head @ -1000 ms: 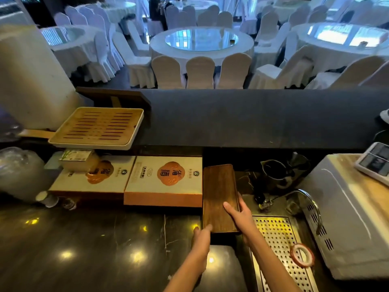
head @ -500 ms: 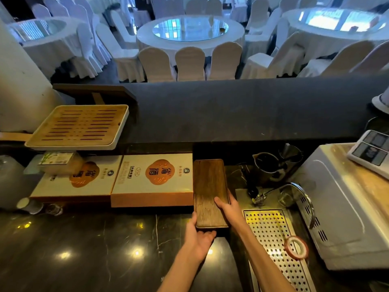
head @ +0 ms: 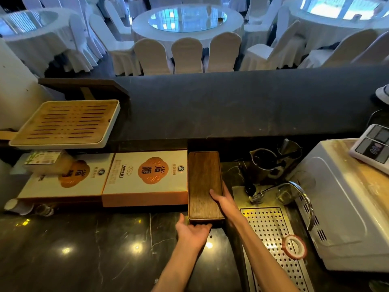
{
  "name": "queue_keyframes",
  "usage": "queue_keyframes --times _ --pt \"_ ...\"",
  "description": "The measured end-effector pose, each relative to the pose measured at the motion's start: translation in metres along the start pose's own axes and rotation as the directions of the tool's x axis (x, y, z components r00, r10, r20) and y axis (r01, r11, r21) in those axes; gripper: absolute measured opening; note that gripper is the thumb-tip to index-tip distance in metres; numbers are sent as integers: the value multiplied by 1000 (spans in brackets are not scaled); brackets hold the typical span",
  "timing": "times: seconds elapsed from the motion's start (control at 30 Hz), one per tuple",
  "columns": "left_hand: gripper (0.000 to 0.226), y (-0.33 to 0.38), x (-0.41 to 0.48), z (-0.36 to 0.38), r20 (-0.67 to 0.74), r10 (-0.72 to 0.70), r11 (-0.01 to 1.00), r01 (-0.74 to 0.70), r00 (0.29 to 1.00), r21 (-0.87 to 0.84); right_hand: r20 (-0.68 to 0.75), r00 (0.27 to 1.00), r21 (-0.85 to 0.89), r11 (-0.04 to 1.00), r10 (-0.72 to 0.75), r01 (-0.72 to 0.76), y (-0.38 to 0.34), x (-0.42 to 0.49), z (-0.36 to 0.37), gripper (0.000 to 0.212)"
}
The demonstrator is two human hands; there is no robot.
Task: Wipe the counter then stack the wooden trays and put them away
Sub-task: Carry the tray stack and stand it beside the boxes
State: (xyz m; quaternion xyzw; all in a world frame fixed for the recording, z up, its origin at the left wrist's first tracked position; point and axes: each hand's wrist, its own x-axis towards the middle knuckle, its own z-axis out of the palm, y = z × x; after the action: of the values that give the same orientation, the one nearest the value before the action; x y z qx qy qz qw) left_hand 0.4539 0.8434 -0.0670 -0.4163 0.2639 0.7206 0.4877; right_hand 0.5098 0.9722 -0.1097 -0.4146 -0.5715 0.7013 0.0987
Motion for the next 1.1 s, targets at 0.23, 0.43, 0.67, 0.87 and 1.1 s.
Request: queue_keyframes --times 0.23,0.43,0.67,0.87,1.1 --pt "59 0 3 -9 -59 -6 999 3 998 -48 30 999 63 998 -19 17 6 7 -3 69" --pt "64 11 0 9 -40 -59 998 58 997 -29 17 999 112 993 -48 46 10 5 1 76" --pt "59 8 3 26 -50 -79 996 78 996 -33 60 998 231 973 -5 -9 14 6 -5 84" --pt "53 7 4 27 -25 -29 999 28 999 -27 36 999 308 951 8 -19 24 9 -5 73" --pt "43 7 9 25 -34 63 993 -59 997 102 -53 999 364 931 15 5 18 -3 1 72"
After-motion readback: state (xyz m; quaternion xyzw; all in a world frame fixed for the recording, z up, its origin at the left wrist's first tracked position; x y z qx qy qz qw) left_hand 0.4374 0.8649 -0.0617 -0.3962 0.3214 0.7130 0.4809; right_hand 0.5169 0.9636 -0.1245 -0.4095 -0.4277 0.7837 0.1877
